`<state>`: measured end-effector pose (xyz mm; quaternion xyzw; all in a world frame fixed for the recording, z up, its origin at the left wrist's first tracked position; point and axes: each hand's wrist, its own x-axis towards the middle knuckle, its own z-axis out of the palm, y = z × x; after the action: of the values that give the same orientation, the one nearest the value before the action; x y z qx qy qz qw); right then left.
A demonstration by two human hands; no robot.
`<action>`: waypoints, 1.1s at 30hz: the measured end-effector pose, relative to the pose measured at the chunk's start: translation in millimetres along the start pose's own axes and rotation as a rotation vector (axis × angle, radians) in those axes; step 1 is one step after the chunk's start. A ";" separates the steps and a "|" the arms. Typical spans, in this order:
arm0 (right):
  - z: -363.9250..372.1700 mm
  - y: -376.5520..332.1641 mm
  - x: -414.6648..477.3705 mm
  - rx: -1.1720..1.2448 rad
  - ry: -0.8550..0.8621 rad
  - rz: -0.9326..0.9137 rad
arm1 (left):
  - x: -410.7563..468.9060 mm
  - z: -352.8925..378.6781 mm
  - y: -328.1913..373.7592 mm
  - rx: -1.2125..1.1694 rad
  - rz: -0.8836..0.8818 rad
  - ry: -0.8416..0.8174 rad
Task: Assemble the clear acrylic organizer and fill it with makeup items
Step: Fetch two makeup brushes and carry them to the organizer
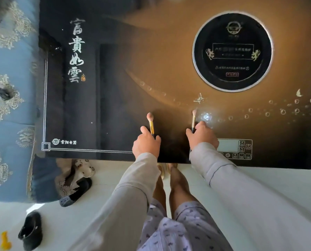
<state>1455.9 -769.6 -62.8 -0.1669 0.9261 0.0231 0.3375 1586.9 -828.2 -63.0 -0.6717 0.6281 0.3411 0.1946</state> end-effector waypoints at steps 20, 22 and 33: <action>-32.8 97.3 -58.3 0.148 -0.239 -0.146 | -74.8 -30.0 -74.1 -0.118 0.082 -0.244; -38.1 111.2 -63.0 0.188 -0.218 -0.123 | -85.0 -30.2 -90.9 -0.098 0.059 -0.238; -53.9 153.0 -89.0 0.406 -0.053 0.037 | -90.6 -46.8 -126.5 -0.039 0.064 -0.194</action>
<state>1436.6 -607.5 24.4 -0.0776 0.9055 -0.1534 0.3880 1722.5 -779.0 11.9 -0.6187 0.6209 0.4227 0.2302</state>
